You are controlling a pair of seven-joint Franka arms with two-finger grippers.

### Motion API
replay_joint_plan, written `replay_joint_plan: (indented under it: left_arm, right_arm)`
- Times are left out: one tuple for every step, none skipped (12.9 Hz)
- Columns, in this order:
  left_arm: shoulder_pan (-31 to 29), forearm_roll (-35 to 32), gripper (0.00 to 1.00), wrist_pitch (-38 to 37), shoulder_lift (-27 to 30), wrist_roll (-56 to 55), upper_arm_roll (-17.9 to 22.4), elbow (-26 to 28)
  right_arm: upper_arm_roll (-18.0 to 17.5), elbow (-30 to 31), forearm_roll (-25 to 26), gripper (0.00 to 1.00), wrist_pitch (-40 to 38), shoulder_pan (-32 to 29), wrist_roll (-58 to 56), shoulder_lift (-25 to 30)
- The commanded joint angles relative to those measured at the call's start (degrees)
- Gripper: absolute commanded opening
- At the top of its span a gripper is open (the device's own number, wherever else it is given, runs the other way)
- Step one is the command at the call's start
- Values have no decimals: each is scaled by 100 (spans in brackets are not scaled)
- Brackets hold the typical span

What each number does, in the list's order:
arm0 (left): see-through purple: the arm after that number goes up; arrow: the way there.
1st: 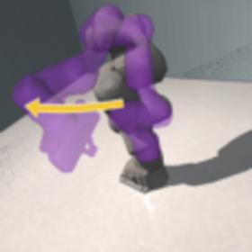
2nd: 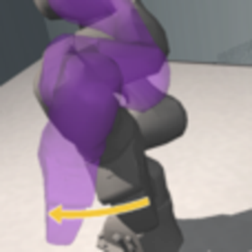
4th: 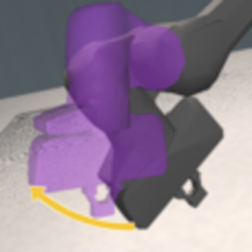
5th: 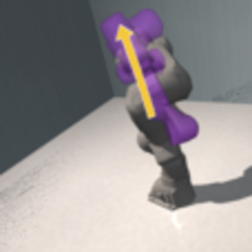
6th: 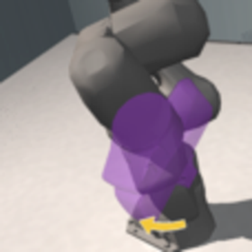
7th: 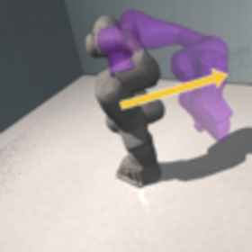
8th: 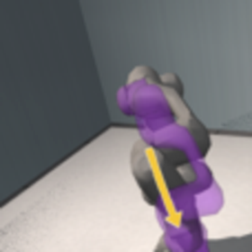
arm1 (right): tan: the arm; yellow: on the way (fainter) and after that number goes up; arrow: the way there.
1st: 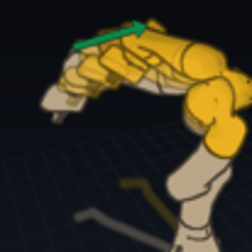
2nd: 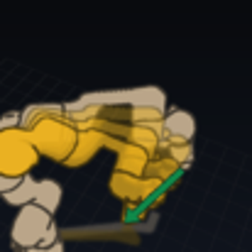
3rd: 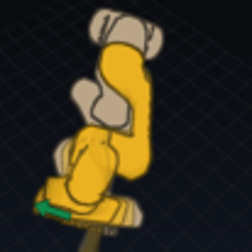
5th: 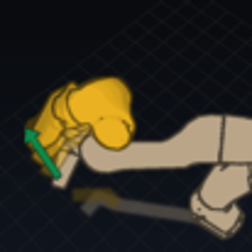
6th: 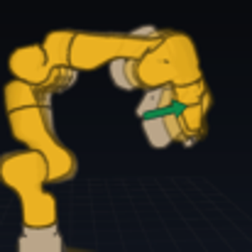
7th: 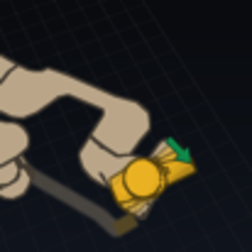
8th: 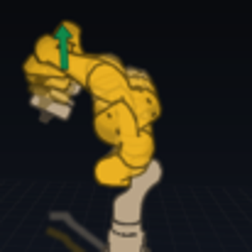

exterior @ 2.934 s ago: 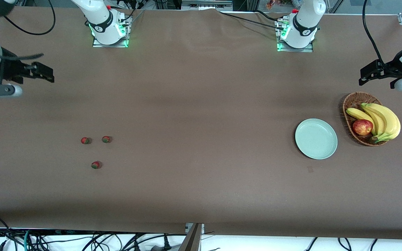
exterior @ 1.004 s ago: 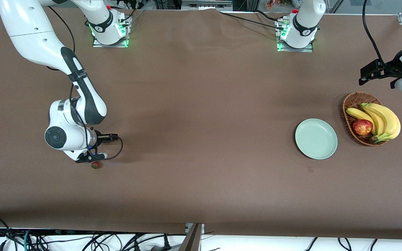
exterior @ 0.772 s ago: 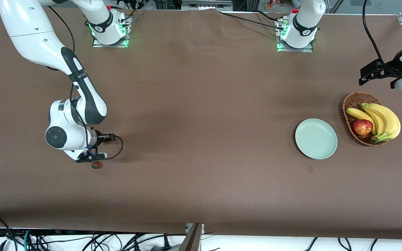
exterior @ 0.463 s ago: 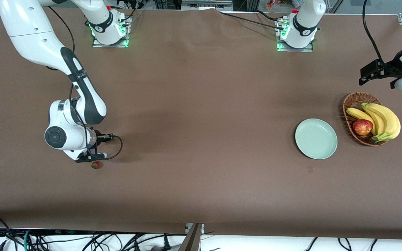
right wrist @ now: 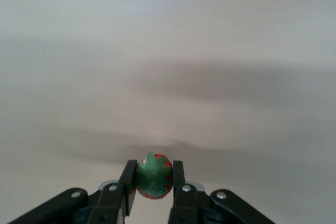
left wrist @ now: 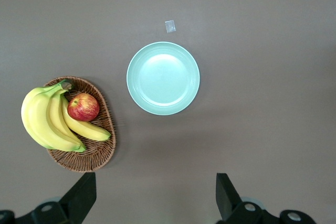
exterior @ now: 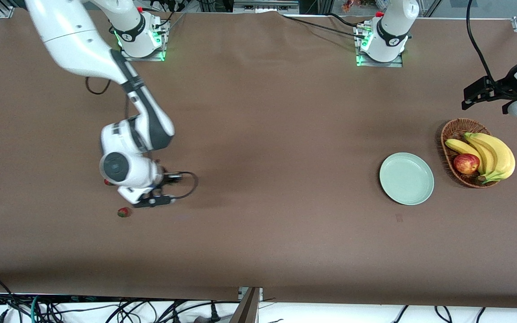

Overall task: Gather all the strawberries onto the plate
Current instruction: 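Carry the strawberry with the right gripper toward the table middle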

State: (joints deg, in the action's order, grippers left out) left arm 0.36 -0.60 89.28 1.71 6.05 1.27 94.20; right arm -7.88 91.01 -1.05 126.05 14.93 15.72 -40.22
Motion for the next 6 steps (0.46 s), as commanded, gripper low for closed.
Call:
replay_joint_plan:
  left_arm:
    - [-27,25,100,-95,22,-25,-21,-69]
    - [-27,25,100,-95,22,-25,-21,-69]
    - [-27,25,100,-95,22,-25,-21,-69]
    - [-27,25,100,-95,22,-25,-21,-69]
    - [-27,16,100,-95,22,-25,-21,-69]
    - [-27,16,100,-95,22,-25,-21,-69]
  right_arm:
    - [59,-678,-621,2,217,815,1147,-362]
    - [68,-872,-885,2,479,1201,1622,-520]
    - [68,-1083,-1001,2,943,1562,2175,-722]
    - [68,-1233,-1002,2,1435,1870,2755,-941]
    - [68,-1400,-1002,2,1909,2152,3230,-1187]
    - [68,-1636,-1002,2,2271,2381,3575,-1442]
